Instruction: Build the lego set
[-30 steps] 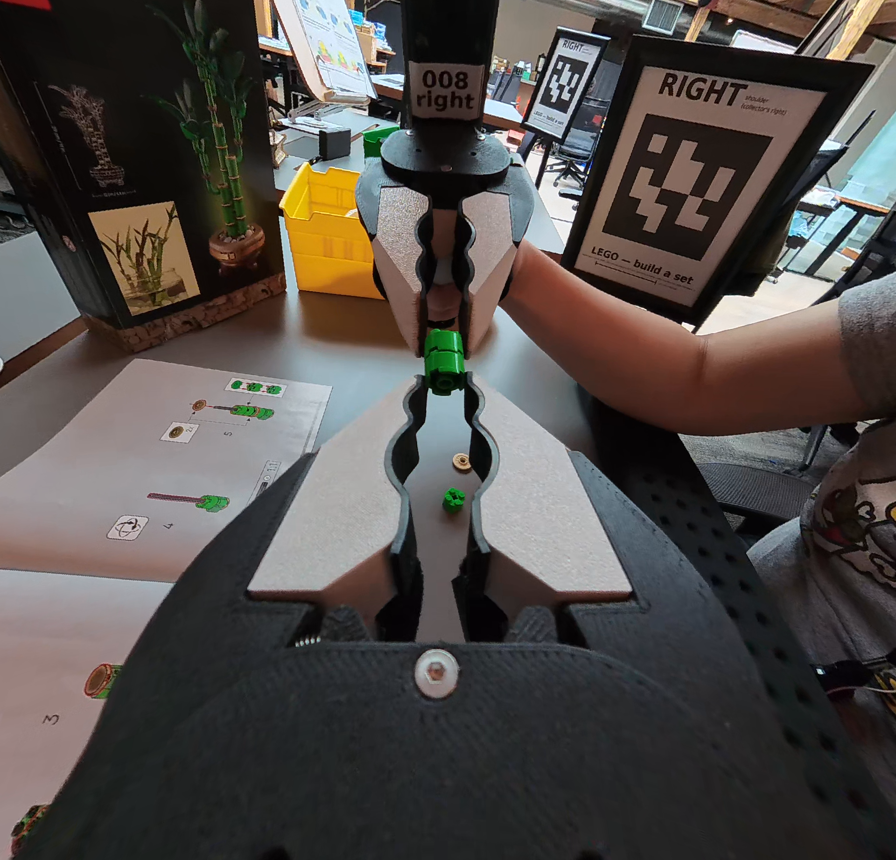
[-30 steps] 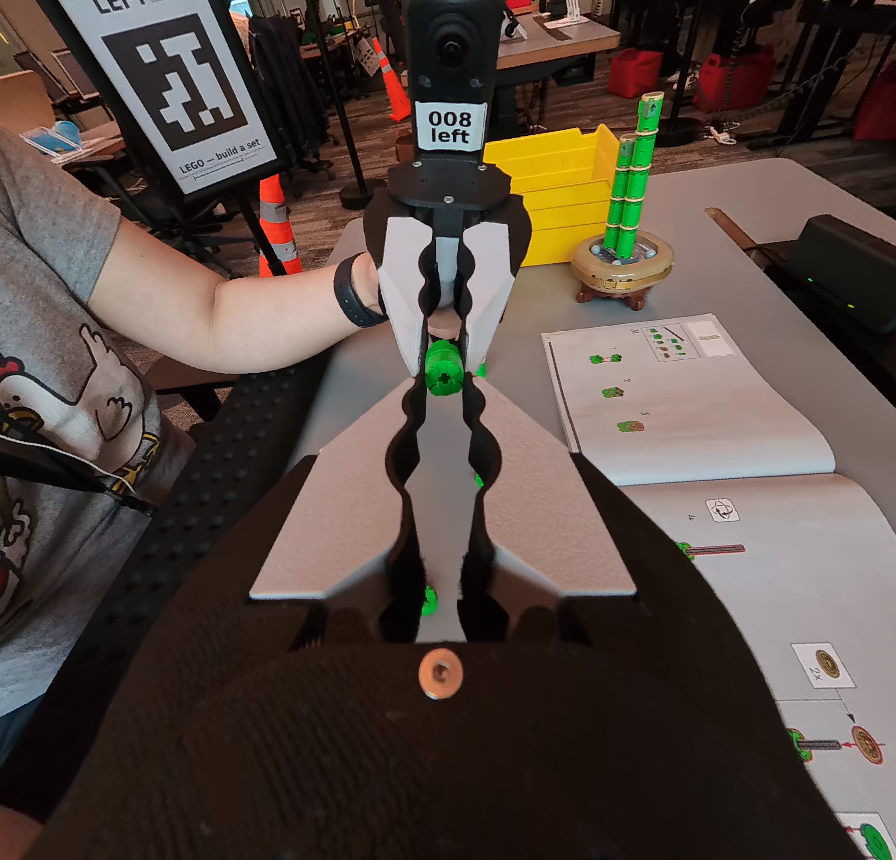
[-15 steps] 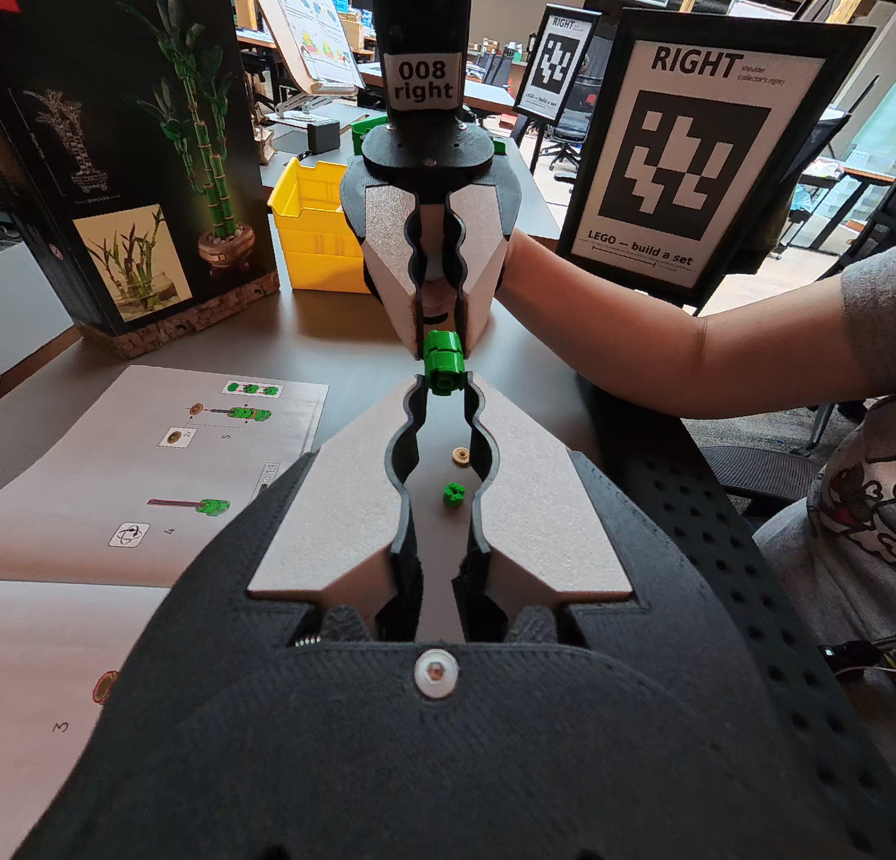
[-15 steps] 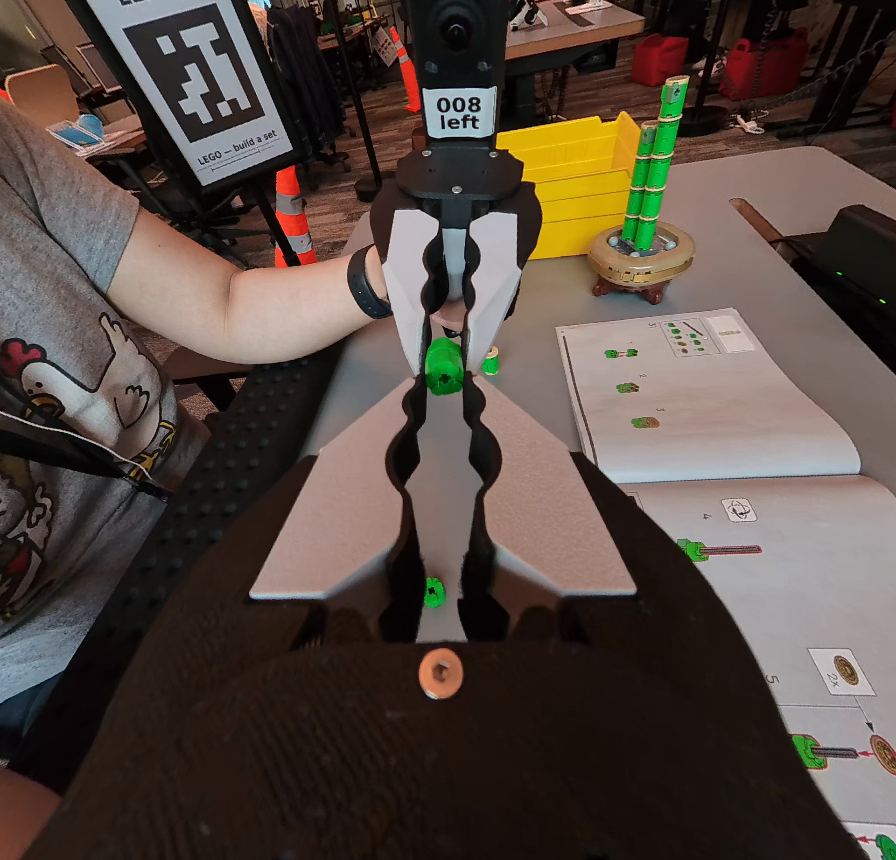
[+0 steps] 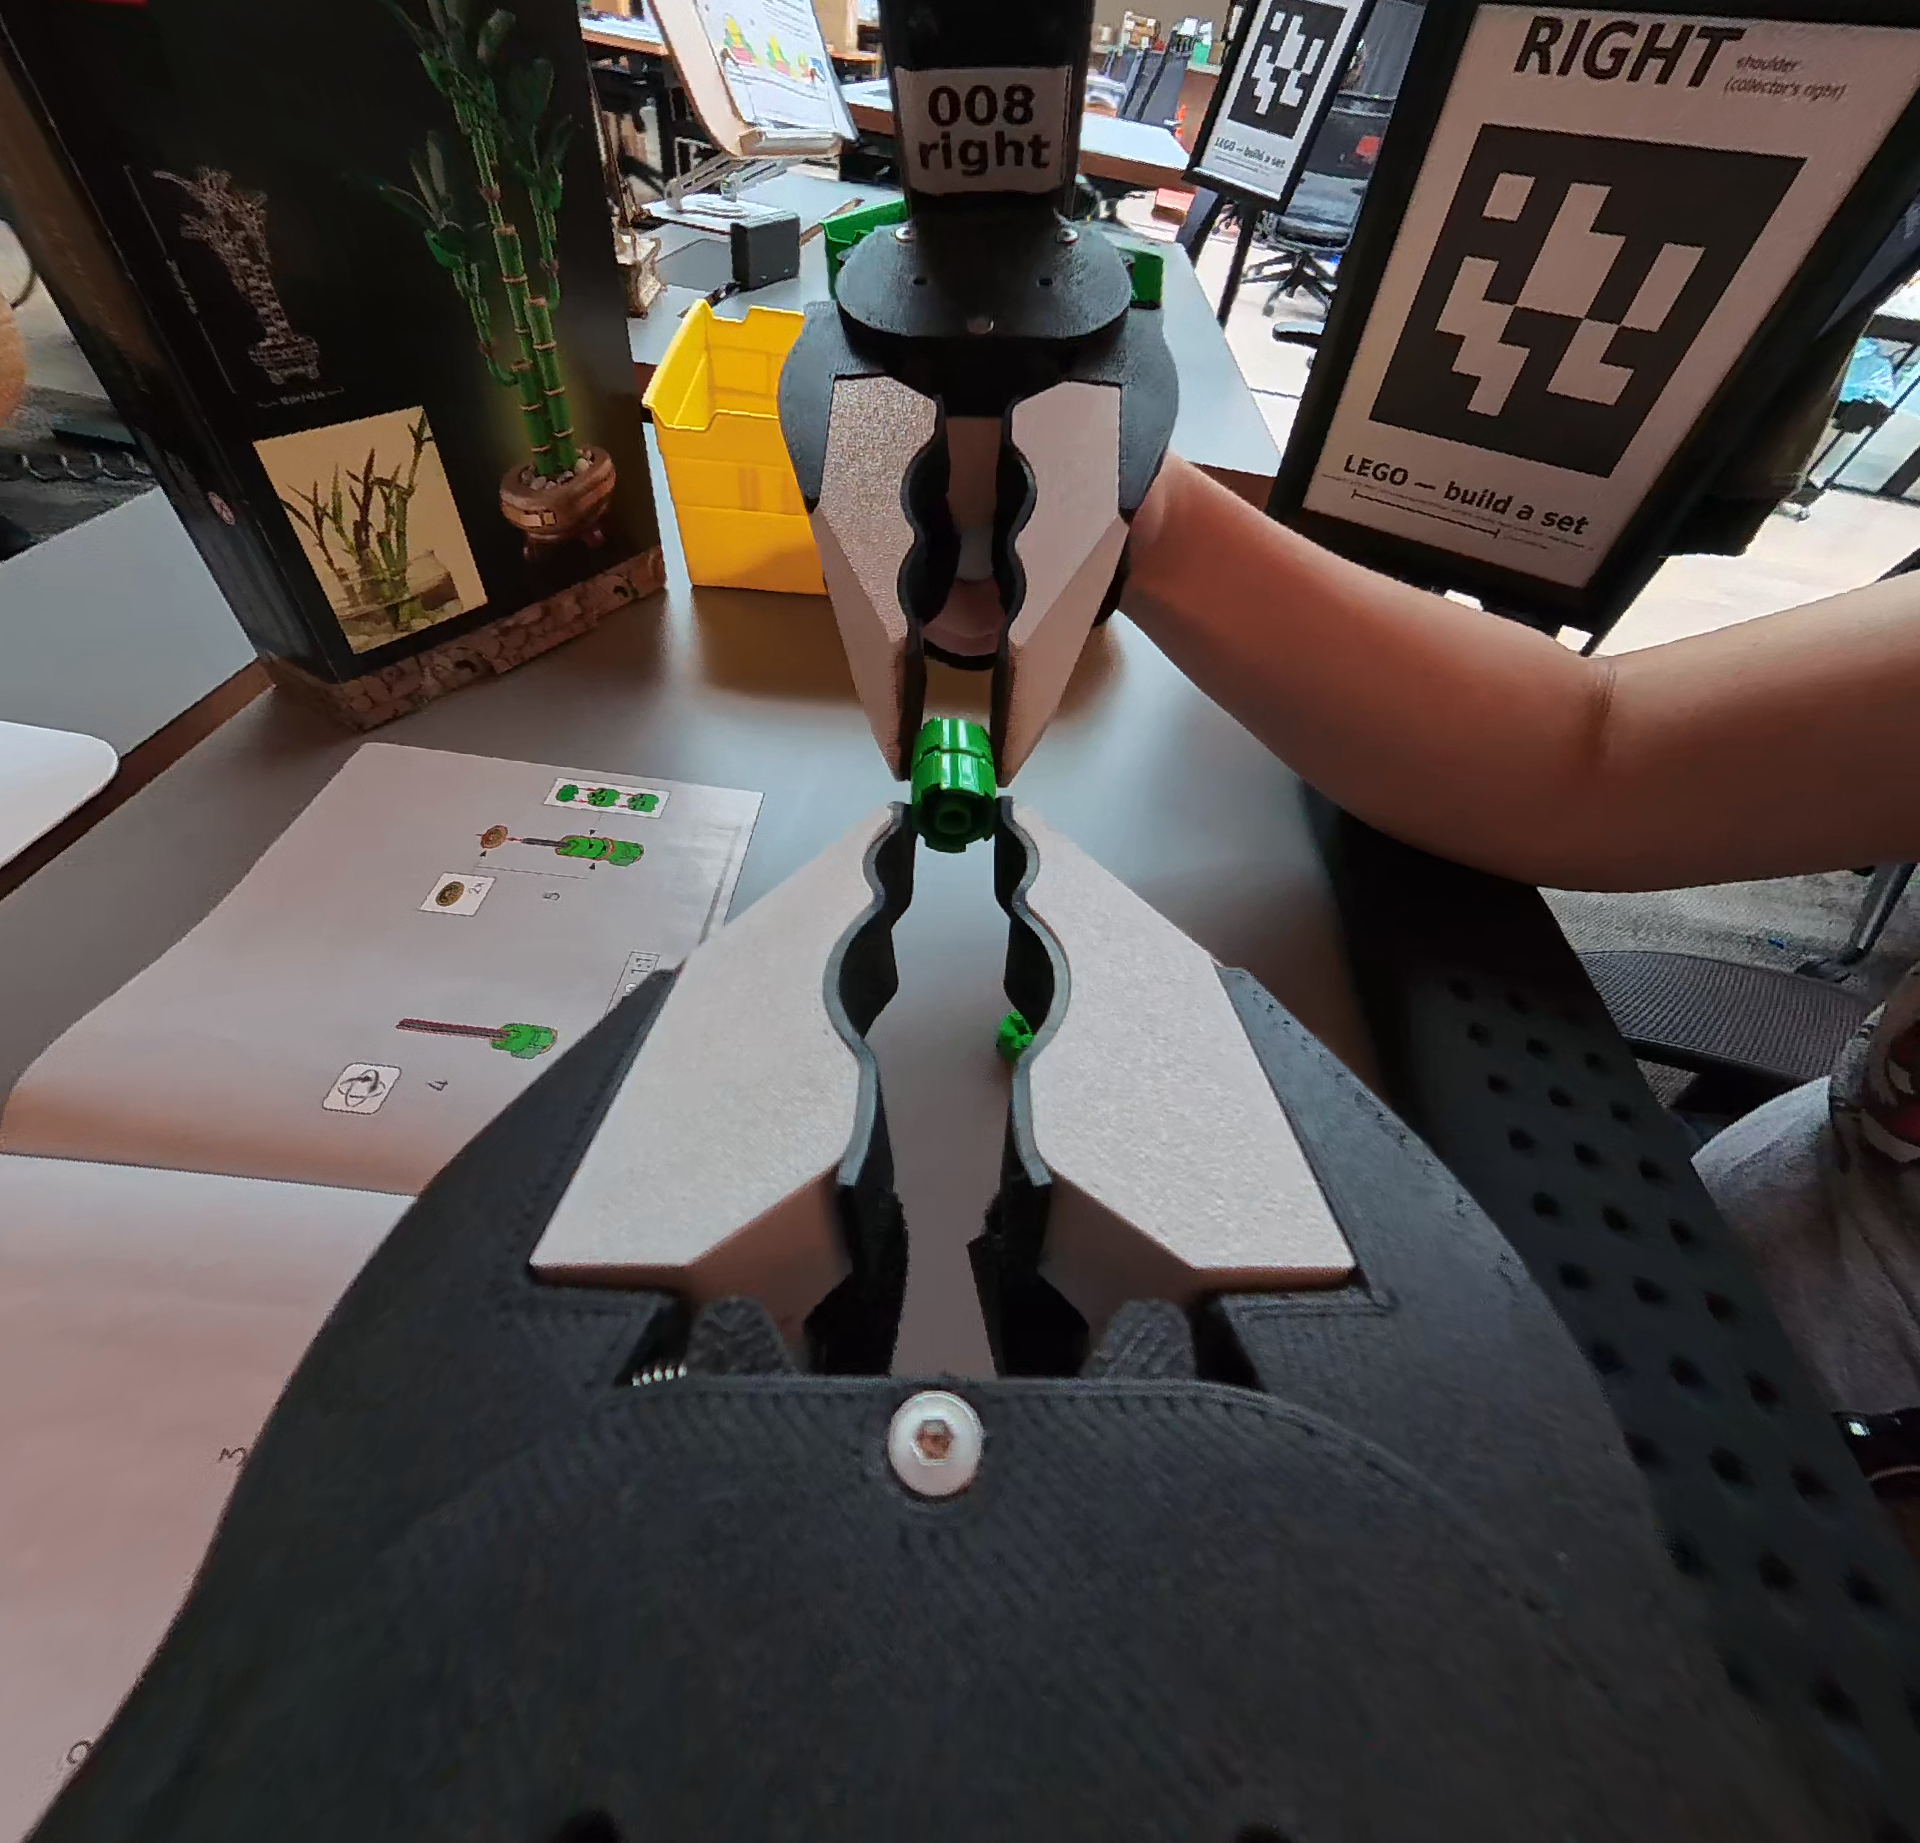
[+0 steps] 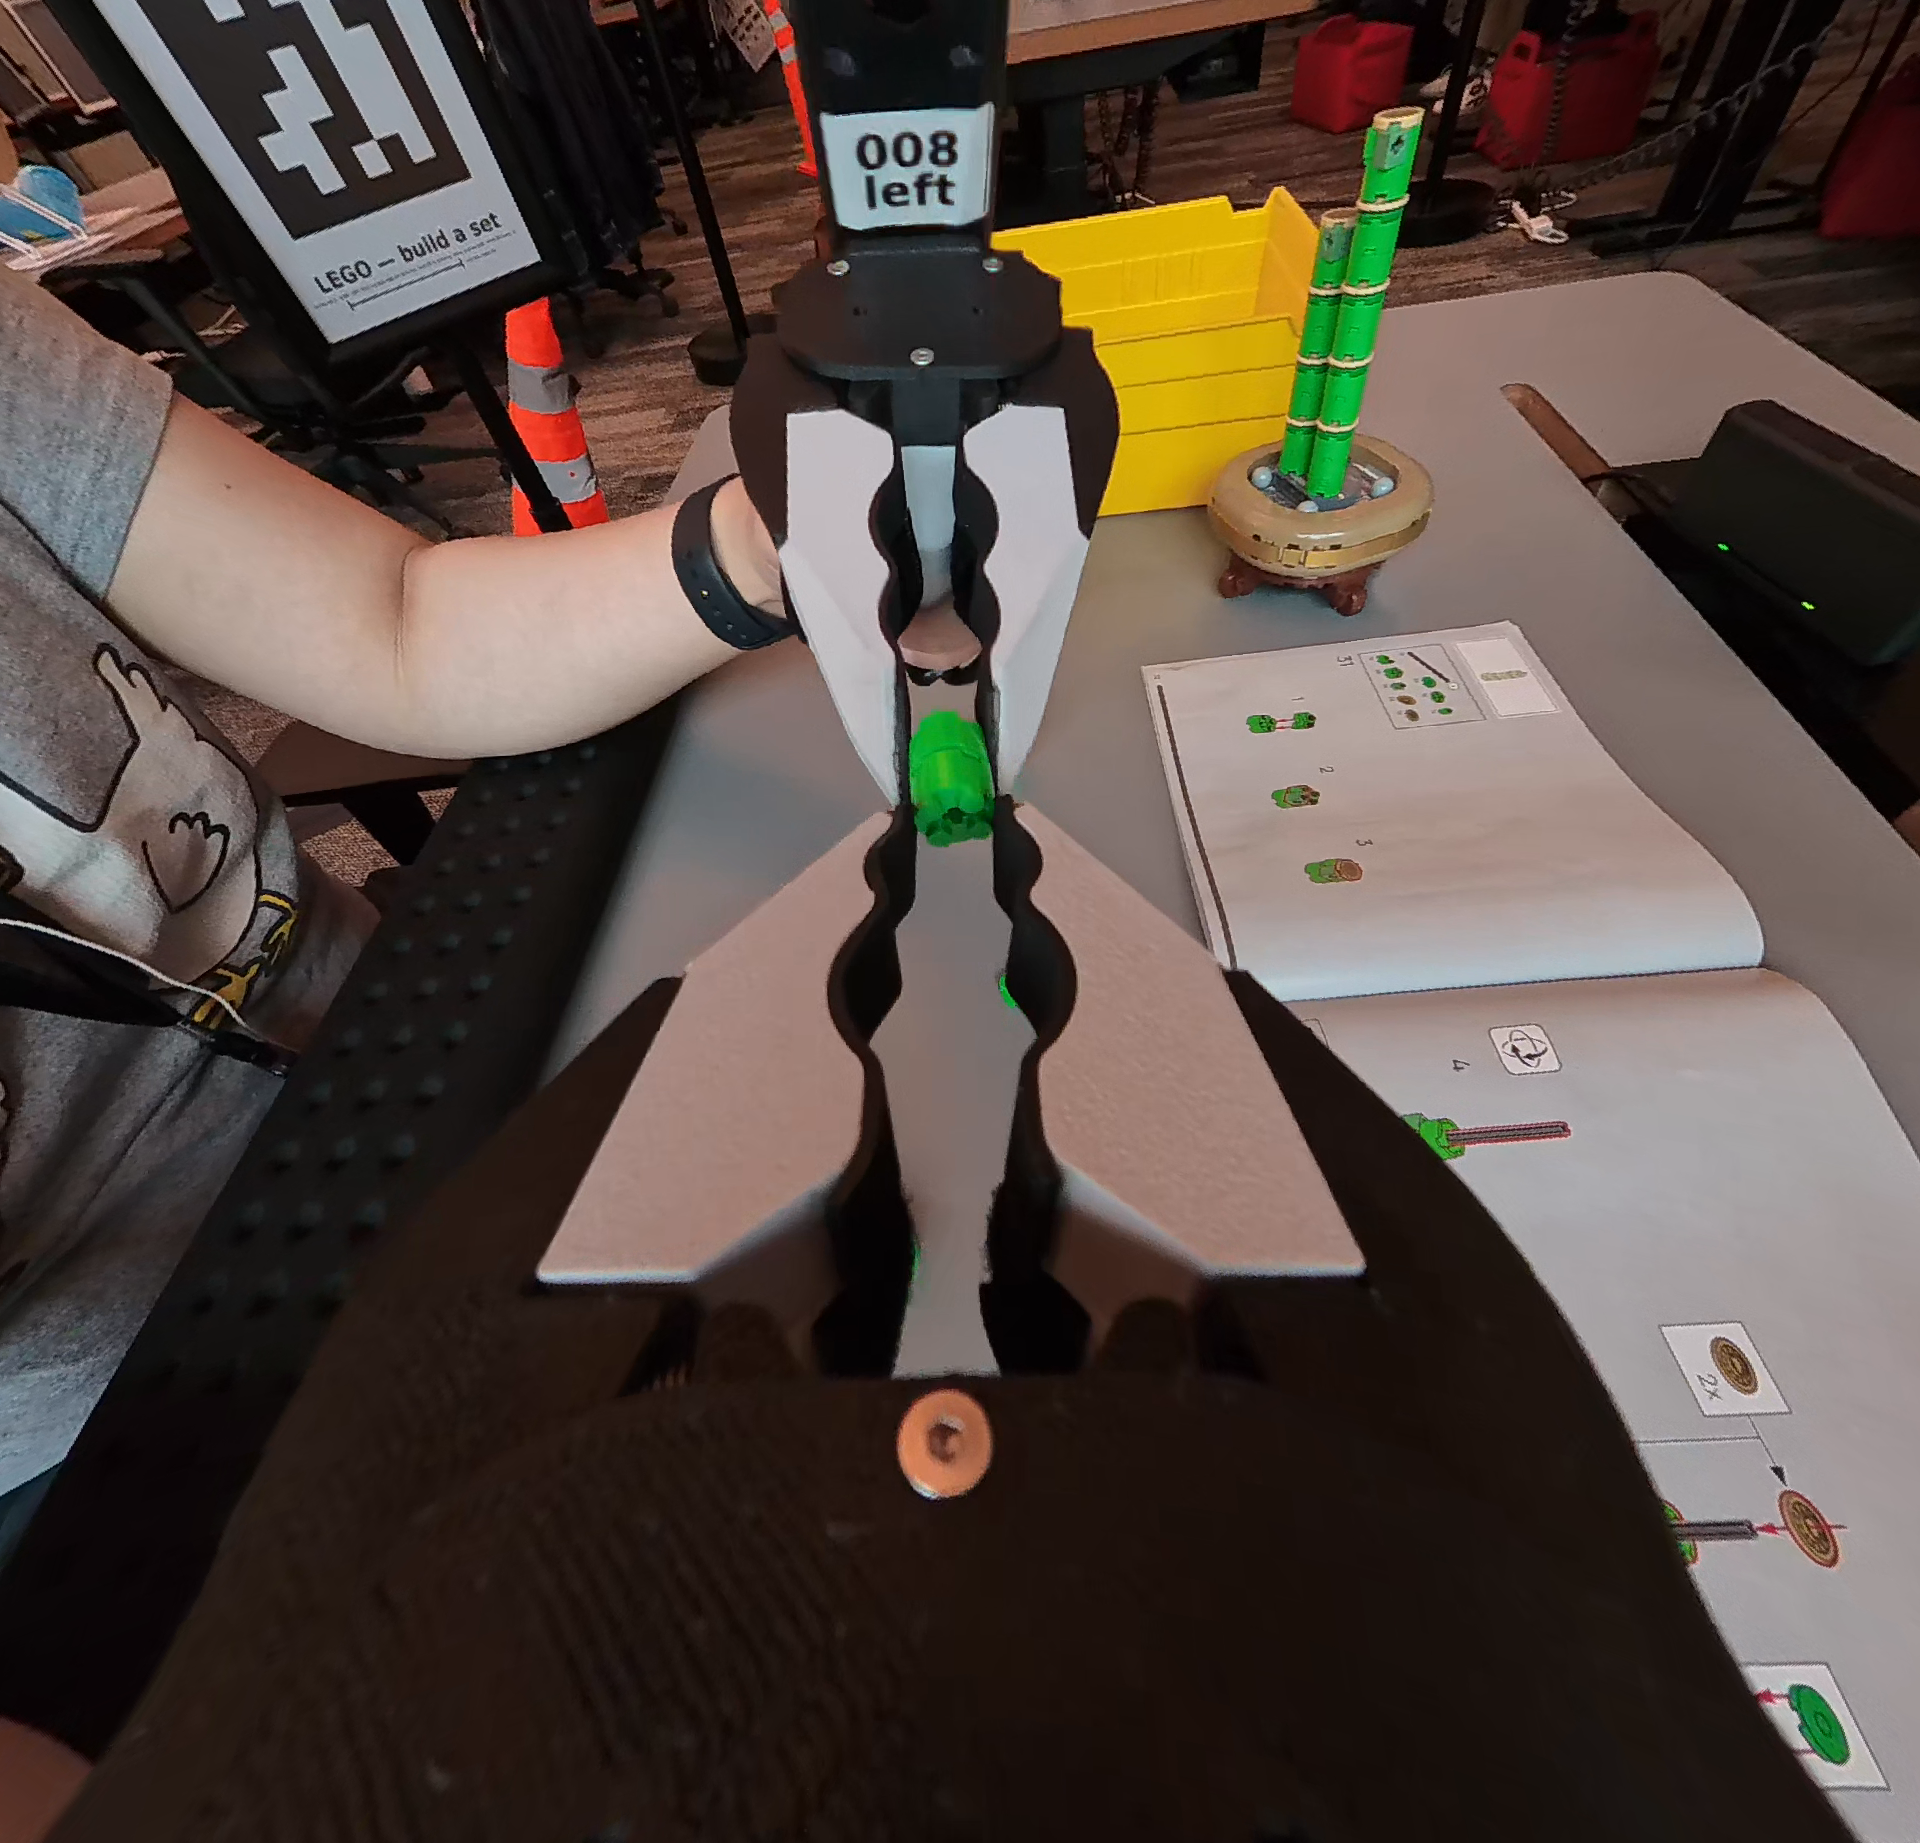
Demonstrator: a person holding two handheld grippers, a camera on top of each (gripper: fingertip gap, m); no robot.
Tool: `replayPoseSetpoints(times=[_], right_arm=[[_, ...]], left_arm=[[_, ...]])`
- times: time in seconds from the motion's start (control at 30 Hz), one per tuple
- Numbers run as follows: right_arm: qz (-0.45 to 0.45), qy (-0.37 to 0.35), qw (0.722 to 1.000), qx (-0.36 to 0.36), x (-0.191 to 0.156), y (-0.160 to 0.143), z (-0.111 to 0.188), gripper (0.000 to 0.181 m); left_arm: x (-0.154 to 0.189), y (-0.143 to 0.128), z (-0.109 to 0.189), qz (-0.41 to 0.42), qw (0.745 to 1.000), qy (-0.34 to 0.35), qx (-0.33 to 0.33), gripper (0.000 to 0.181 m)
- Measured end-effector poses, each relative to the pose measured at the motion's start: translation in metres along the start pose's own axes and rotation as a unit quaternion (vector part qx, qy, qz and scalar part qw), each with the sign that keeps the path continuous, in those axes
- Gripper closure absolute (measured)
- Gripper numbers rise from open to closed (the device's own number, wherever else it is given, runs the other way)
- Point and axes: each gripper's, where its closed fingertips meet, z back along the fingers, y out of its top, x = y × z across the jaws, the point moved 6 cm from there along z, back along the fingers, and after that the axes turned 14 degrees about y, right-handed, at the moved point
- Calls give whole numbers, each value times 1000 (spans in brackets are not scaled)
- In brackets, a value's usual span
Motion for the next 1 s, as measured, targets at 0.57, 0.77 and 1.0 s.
replayPoseSetpoints(times=[0.57, 0.77, 1.0], right_arm=[[5, -7, 999, -41, 0, -6, -5, 167], [1, -15, 999, -45, 1, -7, -3, 167], [27, -33, 998, -46, -3, -6, 6, 166]], left_arm=[[1, -7, -1, -15, 999, -1, -31, 168], [0, -7, -4, -26, 999, 13, -26, 167], [5, -3, -10, -48, 998, 33, -11, 167]])
